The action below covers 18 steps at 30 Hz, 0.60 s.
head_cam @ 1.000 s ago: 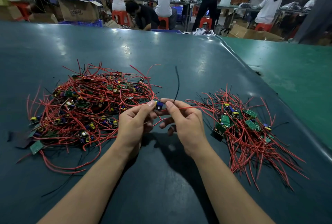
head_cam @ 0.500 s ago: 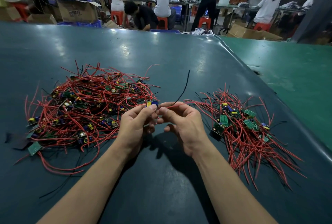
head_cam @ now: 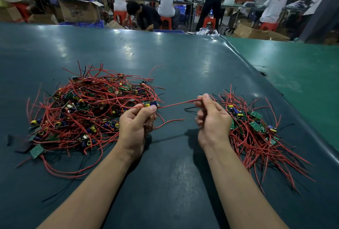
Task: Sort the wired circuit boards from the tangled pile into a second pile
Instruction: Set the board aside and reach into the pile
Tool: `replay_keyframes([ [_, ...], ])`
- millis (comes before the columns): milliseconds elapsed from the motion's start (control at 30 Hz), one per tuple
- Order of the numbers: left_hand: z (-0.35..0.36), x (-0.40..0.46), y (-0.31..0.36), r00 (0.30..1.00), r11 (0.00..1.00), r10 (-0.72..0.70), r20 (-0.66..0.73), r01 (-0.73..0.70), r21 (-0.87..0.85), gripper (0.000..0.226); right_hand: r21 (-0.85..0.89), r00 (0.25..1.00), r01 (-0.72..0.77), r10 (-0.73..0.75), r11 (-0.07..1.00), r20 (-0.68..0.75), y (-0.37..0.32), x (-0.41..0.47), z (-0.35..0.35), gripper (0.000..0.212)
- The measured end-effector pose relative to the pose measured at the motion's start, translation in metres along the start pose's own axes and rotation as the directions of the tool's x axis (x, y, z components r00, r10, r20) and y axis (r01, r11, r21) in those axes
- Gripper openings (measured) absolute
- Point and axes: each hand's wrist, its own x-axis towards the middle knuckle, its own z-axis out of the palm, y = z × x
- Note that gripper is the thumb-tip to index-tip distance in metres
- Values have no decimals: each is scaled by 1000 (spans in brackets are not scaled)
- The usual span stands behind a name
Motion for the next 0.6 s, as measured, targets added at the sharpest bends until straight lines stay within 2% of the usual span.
replay_keyframes([
  [200,0,-2,-1,1000,1000,7,4,-7,1,17,120,992,-63,76,991,-101,-1,2,0,37],
  [267,0,-2,-1,1000,1000,-8,16,8,-3,15,141,987,-118,132,983,-92,-2,3,0,38],
  [367,-1,-2,0,994,993,-81,70,86,-76,8,209,976,-199,214,957,-49,-3,2,-3,41],
  [433,-2,-1,2,984,976,-140,113,156,-149,12,275,968,-228,247,934,-37,-7,3,-6,45],
  [467,-3,0,4,983,972,-149,107,166,-168,14,231,970,-225,239,947,-34,-9,2,-7,45],
  [500,-3,0,5,985,970,-147,90,161,-182,15,114,978,-206,209,972,-22,-8,2,-7,43],
  [533,-3,0,6,988,970,-139,72,150,-193,14,-72,984,-175,177,982,19,-6,-1,-6,36],
  [600,-3,0,6,991,973,-121,53,129,-193,10,-385,962,-107,194,917,193,0,-14,0,11],
])
